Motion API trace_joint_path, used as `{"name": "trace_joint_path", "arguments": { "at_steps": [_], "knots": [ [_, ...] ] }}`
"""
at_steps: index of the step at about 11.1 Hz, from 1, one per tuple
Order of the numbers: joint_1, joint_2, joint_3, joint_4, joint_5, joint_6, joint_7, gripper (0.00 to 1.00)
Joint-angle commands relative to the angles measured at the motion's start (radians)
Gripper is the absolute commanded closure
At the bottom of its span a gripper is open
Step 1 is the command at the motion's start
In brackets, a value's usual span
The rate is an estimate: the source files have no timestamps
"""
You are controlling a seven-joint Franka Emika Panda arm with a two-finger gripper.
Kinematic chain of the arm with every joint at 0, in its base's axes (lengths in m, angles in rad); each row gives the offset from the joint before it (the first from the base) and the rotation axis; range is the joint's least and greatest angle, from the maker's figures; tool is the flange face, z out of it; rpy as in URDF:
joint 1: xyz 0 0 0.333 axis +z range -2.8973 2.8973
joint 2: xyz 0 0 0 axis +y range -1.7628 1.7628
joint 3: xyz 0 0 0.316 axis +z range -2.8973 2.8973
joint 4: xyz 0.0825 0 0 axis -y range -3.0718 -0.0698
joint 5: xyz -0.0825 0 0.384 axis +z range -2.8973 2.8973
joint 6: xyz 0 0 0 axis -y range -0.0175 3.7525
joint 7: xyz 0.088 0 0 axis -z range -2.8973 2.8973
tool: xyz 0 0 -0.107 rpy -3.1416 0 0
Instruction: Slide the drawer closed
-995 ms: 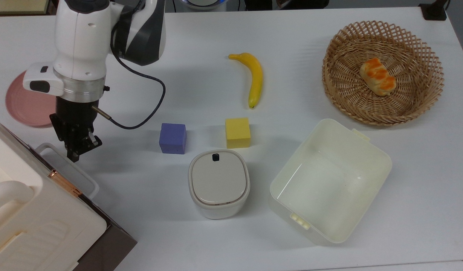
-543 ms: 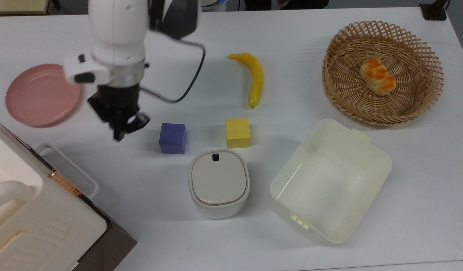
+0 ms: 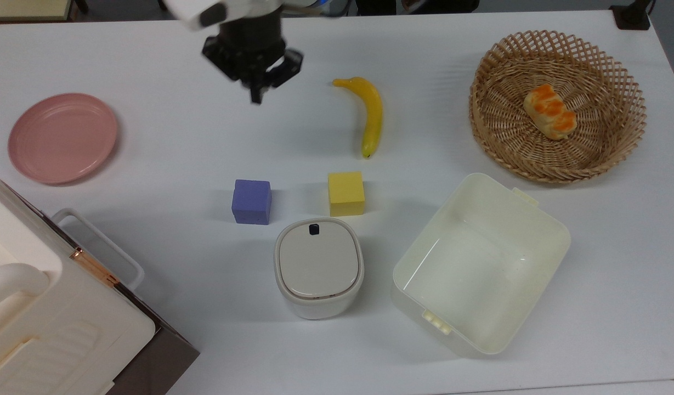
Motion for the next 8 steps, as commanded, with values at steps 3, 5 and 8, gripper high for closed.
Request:
{"name": "trace_joint_path", "arguments": {
  "at_steps": [3,5,8],
  "knots": [
    [0.063,-0.087,-0.02,-0.041,0.018,-0.156,-0.047,0.54],
    [0.062,-0.104,-0.016,-0.041,0.013,-0.167,-0.05,0.0],
    [0.063,-0.124,-0.013,-0.043,0.003,-0.192,-0.05,0.0]
  ]
}}
